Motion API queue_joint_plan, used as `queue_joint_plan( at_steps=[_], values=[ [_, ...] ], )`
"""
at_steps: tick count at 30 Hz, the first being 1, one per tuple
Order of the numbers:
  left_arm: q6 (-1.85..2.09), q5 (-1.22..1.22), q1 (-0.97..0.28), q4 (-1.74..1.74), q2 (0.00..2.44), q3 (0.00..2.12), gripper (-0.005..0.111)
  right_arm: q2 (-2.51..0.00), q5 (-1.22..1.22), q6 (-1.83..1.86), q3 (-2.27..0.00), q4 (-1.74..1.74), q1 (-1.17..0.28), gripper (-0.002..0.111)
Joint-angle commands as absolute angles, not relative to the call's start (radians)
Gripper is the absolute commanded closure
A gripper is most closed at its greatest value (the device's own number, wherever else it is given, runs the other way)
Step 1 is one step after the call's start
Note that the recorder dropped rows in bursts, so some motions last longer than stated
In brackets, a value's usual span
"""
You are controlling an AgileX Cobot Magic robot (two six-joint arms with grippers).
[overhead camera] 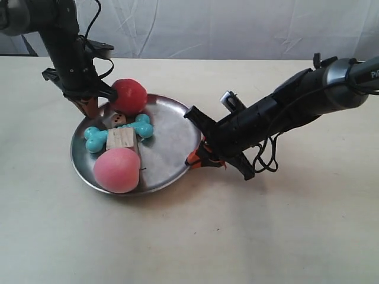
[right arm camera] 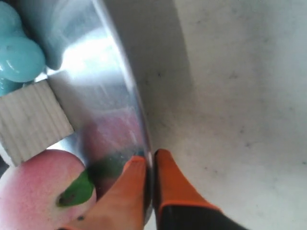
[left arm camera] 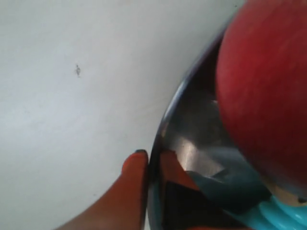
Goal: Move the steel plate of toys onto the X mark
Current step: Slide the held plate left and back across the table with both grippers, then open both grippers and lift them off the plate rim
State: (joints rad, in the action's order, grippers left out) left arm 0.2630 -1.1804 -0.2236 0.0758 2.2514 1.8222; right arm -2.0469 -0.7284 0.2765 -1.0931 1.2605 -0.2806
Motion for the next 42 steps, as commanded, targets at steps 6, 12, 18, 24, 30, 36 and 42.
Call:
queue_joint_plan(
  at_steps=[6, 12, 18, 24, 30, 36, 42],
  values=[
    [0.247, -1.221, -0.240, 0.202, 2.273, 1.831, 0.107, -2.103, -0.718, 0.290, -1.113, 1.367, -0.280, 0.109],
    [0.222, -1.221, -0.238, 0.193, 2.273, 1.831, 0.107, -2.103, -0.711, 0.315, -1.113, 1.373, -0.280, 0.109],
    [0.212, -1.221, -0.223, 0.196, 2.275, 1.831, 0.090, -2.103, -0.728, 0.324, -1.113, 1.369, -0.280, 0.078],
    [0.200, -1.221, -0.198, 0.192, 2.275, 1.831, 0.056, -2.103, -0.747, 0.321, -1.113, 1.311, -0.280, 0.059],
    [0.159, -1.221, -0.162, 0.146, 2.269, 1.831, 0.047, -2.103, -0.747, 0.310, -1.113, 1.234, -0.280, 0.059],
    [0.155, -1.221, -0.149, 0.137, 2.194, 1.826, 0.048, -2.047, -0.722, 0.186, -1.113, 1.001, -0.280, 0.059],
    [0.133, -1.221, -0.149, 0.073, 2.009, 1.636, 0.078, -1.942, -0.724, -0.054, -1.111, 0.641, -0.280, 0.060]
  ],
)
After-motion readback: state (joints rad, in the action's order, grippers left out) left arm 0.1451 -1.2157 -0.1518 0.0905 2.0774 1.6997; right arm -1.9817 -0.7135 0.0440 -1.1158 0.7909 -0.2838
